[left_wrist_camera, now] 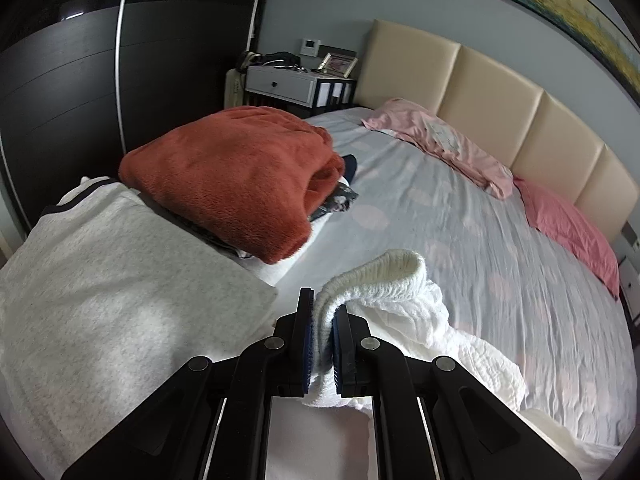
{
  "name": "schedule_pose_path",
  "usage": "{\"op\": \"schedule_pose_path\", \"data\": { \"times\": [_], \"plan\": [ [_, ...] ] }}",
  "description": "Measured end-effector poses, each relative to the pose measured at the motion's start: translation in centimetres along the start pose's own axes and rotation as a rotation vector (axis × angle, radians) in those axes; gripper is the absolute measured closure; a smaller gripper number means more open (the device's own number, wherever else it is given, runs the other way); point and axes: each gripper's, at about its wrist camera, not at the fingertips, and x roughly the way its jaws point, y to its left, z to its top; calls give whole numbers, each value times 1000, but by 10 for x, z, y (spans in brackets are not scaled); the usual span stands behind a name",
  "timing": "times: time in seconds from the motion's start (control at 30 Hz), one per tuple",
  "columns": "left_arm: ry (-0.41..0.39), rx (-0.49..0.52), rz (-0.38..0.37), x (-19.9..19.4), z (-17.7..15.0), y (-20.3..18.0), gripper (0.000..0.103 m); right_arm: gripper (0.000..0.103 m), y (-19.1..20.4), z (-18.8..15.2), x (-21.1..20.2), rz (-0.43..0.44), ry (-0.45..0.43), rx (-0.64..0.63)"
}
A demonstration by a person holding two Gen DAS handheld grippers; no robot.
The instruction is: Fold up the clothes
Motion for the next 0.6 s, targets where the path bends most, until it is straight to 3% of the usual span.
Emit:
{"op": "schedule_pose_path", "data": {
  "times": [0.2,0.33,0.6],
  "plan": [
    [-17,-40,62,1,3,15,95,101,37,42,3,-49,-88,-18],
    [-23,3,98,8,4,6,95,101,77,57,38,-53,-121,-70],
    [-10,68,147,33,6,-11,95,92,118,63,99,-27,-18,-205]
  ]
}}
